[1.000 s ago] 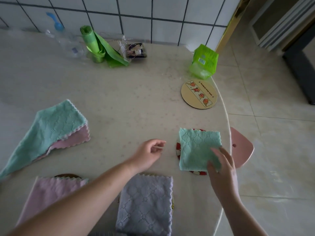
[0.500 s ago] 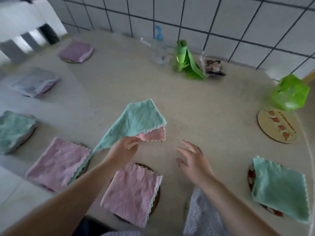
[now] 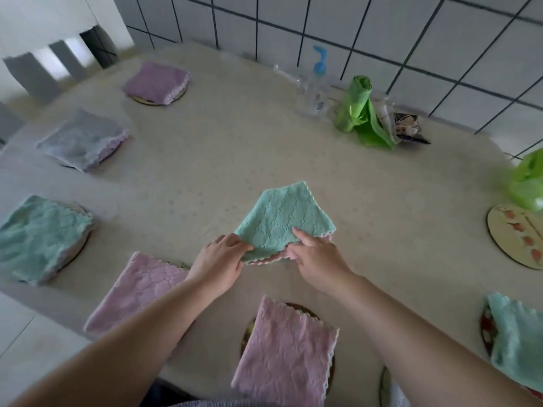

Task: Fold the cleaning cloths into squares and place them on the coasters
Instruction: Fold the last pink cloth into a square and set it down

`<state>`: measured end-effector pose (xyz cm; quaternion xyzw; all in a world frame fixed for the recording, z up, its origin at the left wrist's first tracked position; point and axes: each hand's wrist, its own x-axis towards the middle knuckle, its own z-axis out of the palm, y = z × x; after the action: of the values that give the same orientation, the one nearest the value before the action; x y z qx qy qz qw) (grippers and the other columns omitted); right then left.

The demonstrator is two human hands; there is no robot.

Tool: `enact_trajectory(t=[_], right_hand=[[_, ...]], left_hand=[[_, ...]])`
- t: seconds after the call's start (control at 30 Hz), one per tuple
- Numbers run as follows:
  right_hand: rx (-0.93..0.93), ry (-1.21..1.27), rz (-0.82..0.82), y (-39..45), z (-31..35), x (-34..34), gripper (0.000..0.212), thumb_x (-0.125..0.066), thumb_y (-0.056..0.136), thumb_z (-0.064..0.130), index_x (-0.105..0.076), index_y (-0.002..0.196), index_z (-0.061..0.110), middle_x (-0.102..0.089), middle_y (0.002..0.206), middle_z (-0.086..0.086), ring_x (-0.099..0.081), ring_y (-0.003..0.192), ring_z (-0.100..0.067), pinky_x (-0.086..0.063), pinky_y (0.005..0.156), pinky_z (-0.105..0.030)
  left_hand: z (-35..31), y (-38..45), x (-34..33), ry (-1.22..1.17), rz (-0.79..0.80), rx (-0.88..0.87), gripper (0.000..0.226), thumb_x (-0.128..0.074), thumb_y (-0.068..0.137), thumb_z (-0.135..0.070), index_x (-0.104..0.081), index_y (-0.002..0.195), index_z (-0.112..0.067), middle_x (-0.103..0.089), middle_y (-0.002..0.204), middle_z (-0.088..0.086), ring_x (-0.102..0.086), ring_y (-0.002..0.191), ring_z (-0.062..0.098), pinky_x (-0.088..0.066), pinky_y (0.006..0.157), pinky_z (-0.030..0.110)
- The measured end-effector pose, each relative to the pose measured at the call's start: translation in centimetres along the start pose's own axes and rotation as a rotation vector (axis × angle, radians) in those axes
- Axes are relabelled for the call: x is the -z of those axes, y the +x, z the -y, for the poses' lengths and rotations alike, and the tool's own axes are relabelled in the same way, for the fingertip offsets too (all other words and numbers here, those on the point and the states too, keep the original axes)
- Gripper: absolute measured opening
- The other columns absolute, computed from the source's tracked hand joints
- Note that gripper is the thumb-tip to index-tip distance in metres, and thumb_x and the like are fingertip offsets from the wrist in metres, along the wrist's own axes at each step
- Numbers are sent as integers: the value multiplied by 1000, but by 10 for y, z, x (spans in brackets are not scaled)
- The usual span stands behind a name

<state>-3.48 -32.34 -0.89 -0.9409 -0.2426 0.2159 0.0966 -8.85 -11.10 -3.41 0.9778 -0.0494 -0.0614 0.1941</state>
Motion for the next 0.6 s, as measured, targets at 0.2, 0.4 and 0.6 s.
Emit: enact_trajectory(t=[0.2,0.4,0.6], right_hand=[[30,50,-98,7,3,11,38,-40,94,12,-50,131,16,-45,141,3,-44,127,-15,-33,108,-34],[31,209,-315,3,10,46,29,-50,90,15,-65,114,22,-61,120,9,-59,105,-12,-46,90,-29],[6,301,-534,-7,2,97,16,-63,83,16,-71,94,25,-66,93,13,-60,81,-2,-46,73,-11]], left_hand=[[9,10,5,56,56,-71,23,-51,90,-26,-59,110,-21,-58,109,-3,-53,104,20,-45,86,31],[-4,20,8,78,-45,-77,24,-57,82,-35,-56,99,-18,-59,100,-2,-58,94,21,-48,80,34],[-36,44,45,-88,-283,-61,24,-57,77,-8,-54,100,-11,-60,97,4,-59,83,28,-42,71,32]])
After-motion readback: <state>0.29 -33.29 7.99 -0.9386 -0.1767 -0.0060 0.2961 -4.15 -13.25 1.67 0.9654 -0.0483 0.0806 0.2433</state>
